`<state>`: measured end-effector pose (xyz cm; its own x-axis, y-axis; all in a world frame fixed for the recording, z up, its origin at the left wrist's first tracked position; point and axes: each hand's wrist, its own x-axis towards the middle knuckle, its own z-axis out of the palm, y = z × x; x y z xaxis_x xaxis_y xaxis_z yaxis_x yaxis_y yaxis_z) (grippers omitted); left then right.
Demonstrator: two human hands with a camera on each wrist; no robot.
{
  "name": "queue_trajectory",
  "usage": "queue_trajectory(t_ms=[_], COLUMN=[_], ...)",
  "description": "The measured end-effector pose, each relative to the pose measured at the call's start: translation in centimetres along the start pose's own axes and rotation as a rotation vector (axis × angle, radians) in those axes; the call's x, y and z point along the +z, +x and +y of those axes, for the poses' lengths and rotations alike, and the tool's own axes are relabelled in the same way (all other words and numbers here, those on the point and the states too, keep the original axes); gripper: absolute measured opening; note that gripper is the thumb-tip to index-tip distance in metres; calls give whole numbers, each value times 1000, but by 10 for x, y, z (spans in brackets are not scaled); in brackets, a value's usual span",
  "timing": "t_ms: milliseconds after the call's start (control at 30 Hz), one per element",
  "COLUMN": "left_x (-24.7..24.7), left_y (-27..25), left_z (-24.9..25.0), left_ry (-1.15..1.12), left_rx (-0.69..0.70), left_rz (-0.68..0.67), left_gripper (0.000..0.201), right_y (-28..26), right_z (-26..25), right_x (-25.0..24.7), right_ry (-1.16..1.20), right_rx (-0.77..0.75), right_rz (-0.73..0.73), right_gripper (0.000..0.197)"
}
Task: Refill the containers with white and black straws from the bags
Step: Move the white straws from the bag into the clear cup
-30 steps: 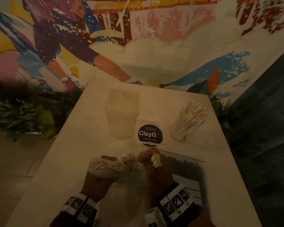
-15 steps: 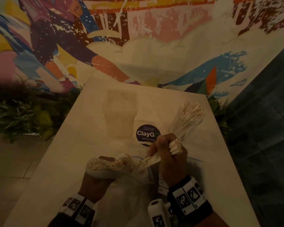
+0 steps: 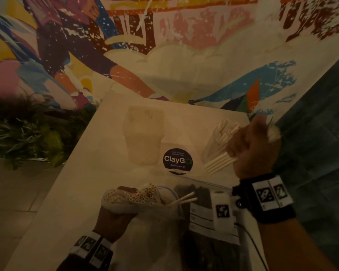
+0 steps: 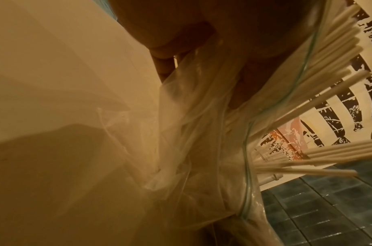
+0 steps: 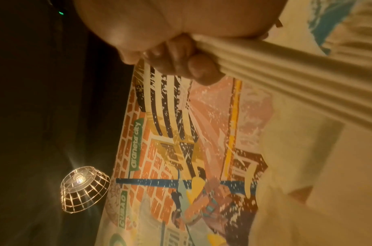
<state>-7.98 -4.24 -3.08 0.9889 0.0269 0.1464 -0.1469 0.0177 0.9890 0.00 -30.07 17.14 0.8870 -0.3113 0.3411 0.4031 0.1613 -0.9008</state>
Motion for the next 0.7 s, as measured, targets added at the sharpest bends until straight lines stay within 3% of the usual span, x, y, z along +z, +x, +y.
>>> queue_trajectory(t_ms=[167, 400, 600, 700], left_x=[-1, -1, -1, -2], left_y=[0, -1, 0, 0], left_z=[-1, -6, -7, -7], left_ry=[-52, -92, -104, -83], left_rx=[-4, -22, -14, -25], left_rz=[27, 29, 32, 29], left_gripper=[49, 50, 44, 51], right_y=[48, 92, 101, 92], right_z=[-20, -16, 27, 54], right_x=[-5, -17, -31, -36], right_ry=[-63, -143, -435, -599], right_rx=[-187, -270, -128, 1], right_rz=[238, 311, 363, 279], right_gripper=[41, 44, 40, 55])
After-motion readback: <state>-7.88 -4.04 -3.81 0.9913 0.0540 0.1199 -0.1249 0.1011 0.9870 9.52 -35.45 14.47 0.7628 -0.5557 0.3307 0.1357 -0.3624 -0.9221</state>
